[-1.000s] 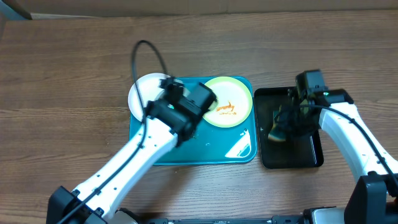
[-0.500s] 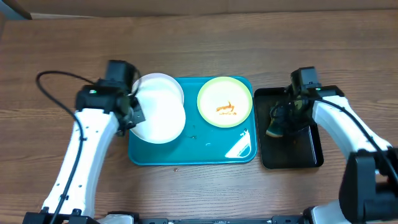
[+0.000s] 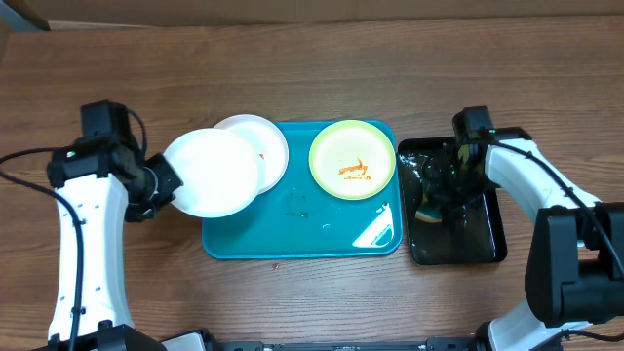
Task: Clean dirty plates on tray and stack at the side
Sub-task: 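Lift the white plate with the left gripper and place it left of tray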
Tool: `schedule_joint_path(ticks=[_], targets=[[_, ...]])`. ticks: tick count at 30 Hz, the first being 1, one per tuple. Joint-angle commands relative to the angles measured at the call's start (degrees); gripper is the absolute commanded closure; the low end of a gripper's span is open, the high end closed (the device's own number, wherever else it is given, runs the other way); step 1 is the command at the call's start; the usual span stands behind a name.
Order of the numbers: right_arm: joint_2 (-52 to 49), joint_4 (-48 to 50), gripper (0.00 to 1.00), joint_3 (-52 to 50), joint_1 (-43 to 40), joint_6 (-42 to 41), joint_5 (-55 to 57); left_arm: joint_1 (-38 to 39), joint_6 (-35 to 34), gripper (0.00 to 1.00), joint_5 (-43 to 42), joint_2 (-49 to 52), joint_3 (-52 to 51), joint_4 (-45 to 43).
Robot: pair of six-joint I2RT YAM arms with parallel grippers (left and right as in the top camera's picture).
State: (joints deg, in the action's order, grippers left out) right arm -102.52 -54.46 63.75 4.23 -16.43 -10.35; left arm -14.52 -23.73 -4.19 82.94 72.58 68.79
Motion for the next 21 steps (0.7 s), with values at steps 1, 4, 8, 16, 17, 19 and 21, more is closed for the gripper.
schedule_joint_path(ticks=[1,4,8,16,17,19,21], targets=[[3.9,-0.2,0.96,3.7,-1.4,0.5,-0.6,-4.2,1.4,0.96,-0.3,-1.0,1.1,-0.3],[3.7,-0.3,0.96,3.0,-1.4,2.0,-0.6,-6.6,0.9,0.96,1.7,-0.9,1.1,-1.2],[3.5,2.7,0.96,-1.3,-1.2,1.7,-0.6,-9.3,0.1,0.96,3.3,-0.7,1.1,-3.1],[3.5,8.5,0.96,-9.8,-1.2,1.4,-0.7,-13.7,-1.6,0.96,5.8,1.0,1.1,-7.5],[3.5,8.4,0.96,-10.1,-1.2,1.4,-0.7,-14.2,-2.0,0.96,6.1,1.4,1.1,-8.0],[3.5,8.4,0.96,-10.1,-1.2,1.5,-0.7,-15.4,-2.3,0.96,6.3,2.8,1.1,-9.2],[3.5,8.4,0.96,-10.1,-1.2,1.5,-0.6,-16.4,-2.3,0.96,6.3,4.4,1.1,-10.4]])
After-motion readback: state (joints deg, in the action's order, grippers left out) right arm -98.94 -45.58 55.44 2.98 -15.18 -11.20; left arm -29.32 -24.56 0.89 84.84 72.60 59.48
